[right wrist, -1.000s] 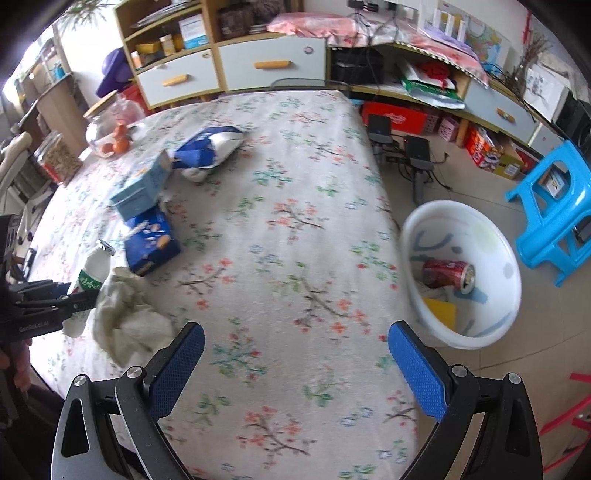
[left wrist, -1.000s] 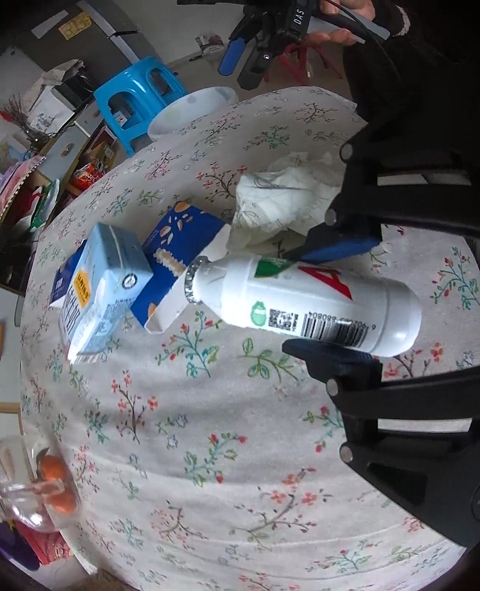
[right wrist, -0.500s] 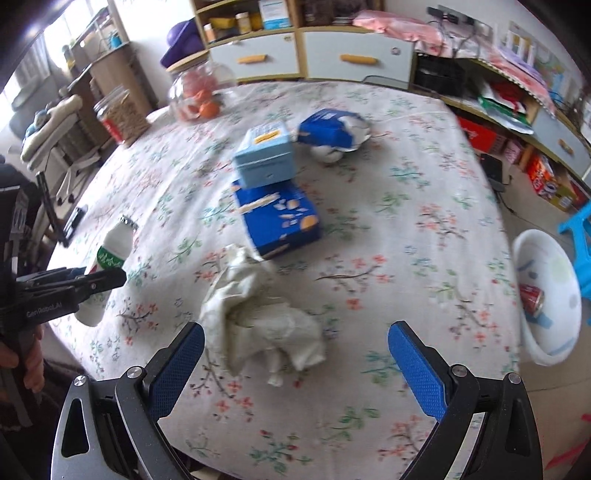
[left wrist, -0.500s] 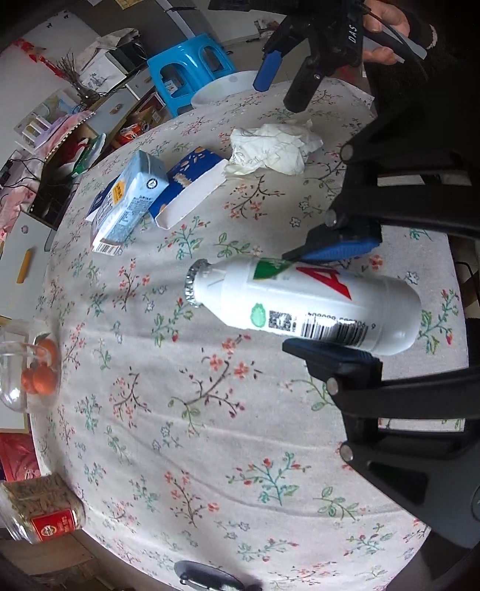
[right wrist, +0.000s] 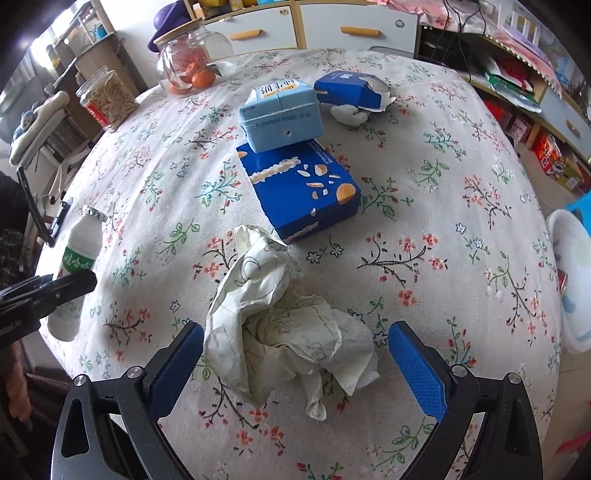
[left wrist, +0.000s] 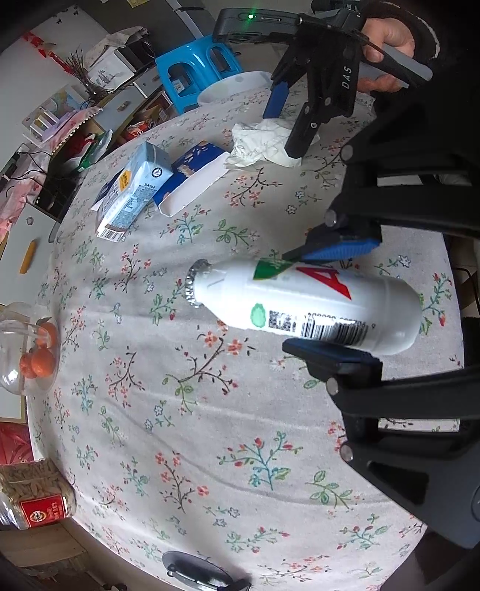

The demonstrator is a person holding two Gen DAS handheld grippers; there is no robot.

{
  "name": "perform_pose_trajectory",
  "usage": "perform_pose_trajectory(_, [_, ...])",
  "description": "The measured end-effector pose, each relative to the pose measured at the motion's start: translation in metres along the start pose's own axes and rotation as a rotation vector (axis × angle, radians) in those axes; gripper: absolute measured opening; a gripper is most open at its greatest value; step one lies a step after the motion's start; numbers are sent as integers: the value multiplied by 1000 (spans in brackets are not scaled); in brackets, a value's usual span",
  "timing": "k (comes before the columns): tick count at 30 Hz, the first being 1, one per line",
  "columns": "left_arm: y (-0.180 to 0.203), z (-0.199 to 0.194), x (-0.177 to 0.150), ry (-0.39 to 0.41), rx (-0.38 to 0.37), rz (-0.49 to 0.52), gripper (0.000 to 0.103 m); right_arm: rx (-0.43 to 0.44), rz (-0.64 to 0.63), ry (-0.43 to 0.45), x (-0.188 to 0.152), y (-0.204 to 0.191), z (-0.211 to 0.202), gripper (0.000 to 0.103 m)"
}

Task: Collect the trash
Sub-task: 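Grasp the crumpled white paper with the right gripper, then carry the crumpled paper and white bottle over the bin and release both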

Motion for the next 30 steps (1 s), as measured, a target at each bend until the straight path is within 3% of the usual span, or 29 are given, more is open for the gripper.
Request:
perform_pose_trajectory(4, [4,0,2,2,-7,9,42,15,14,11,2,-1,2,95])
perform_pose_trajectory(13, [17,0,6,10,-8,32,42,36,-19,18,-5,-3,-14,48])
perform_pose_trajectory(30, [60,-1,22,42,-34,71,42,44,78,130,7,44,-69,46])
Point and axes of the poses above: each gripper's, at about its wrist camera, not at the fingertips, and z roughly the way its jaws point, y to its right, x to its top, the point moved 10 cm from there along z, roughly the way its jaws point, and after that the axes turned 8 degrees about x, right-handed, at the moved point
